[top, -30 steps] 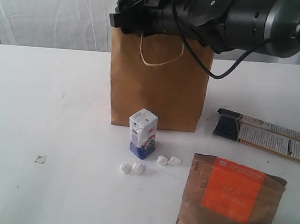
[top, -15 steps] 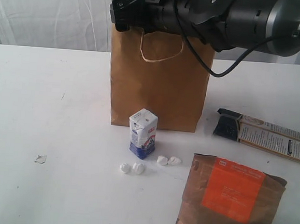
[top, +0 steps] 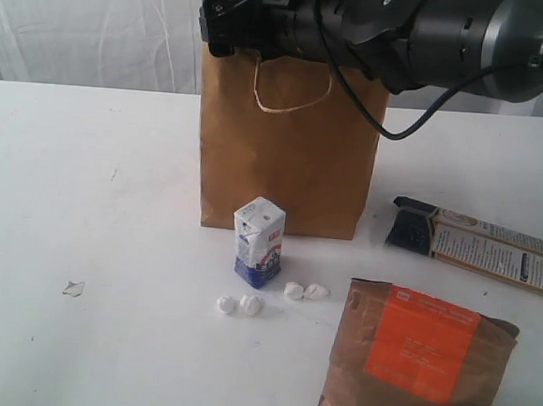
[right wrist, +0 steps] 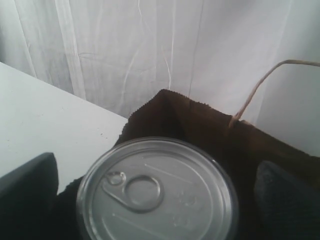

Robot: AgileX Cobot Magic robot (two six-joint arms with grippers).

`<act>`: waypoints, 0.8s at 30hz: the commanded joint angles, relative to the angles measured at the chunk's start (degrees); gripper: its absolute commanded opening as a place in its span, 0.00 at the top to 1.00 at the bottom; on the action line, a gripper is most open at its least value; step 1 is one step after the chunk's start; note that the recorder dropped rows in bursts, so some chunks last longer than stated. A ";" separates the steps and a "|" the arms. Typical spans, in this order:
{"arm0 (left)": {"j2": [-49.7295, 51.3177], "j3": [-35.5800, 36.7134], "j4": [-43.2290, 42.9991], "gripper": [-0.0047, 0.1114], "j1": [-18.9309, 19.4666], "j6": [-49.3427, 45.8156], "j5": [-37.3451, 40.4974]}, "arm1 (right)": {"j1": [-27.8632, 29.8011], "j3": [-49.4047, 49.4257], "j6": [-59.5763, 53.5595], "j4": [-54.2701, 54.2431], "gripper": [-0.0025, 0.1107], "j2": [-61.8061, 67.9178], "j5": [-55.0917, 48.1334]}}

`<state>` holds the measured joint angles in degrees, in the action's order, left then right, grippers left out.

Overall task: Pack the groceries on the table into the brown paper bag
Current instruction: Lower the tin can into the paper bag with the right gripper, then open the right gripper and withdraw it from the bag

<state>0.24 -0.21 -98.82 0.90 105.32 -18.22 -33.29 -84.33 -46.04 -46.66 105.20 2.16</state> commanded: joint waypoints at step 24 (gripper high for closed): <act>-0.24 0.21 -1.13 0.96 0.12 -0.20 -0.34 | 0.17 -0.31 0.19 0.11 0.05 -2.77 12.88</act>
<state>0.24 -0.21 -98.82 0.90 105.32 -18.22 -33.29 -84.33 -46.04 -46.41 104.17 14.41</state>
